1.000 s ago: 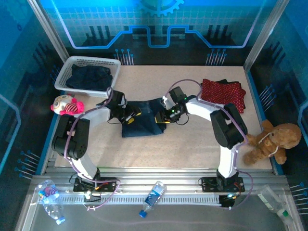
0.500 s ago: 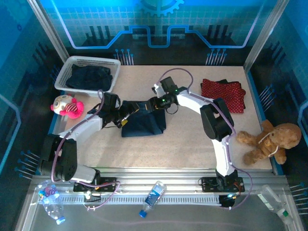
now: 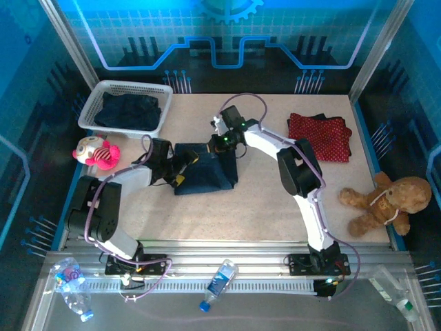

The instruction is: Fold and stack the skirts

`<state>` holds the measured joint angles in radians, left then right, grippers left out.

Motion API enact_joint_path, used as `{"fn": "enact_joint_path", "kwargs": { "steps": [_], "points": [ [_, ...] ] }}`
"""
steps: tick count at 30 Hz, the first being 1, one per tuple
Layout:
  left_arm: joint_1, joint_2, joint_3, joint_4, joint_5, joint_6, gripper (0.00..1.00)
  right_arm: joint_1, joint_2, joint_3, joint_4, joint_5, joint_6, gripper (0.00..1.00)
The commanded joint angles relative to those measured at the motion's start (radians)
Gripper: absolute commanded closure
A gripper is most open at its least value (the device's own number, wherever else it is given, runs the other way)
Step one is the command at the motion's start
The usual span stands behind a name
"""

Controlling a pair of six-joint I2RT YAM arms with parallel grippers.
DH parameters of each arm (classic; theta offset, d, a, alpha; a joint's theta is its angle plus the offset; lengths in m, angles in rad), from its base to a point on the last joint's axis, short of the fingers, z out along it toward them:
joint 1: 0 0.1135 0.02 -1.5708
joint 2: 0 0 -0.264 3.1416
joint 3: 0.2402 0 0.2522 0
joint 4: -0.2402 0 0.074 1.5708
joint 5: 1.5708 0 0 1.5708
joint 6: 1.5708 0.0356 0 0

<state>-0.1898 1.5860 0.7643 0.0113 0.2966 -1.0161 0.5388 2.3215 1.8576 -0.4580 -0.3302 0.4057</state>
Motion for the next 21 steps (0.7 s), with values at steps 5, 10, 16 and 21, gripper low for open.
{"fn": "enact_joint_path", "kwargs": {
  "steps": [5,10,16,21],
  "points": [
    [0.01,0.039,-0.021,-0.075,-0.02,0.021,0.01,-0.028,-0.014,0.029,-0.102,0.04,0.018,0.45],
    [0.01,-0.053,0.073,-0.163,0.014,0.063,0.01,-0.079,-0.192,-0.108,-0.117,0.016,0.064,0.0],
    [0.02,0.016,0.142,-0.18,-0.014,0.115,0.01,-0.117,-0.217,-0.238,-0.156,0.055,0.114,0.0],
    [0.024,0.091,0.119,-0.107,0.021,0.069,0.01,-0.119,-0.196,-0.258,-0.153,-0.095,0.113,0.0]
  ]
}}
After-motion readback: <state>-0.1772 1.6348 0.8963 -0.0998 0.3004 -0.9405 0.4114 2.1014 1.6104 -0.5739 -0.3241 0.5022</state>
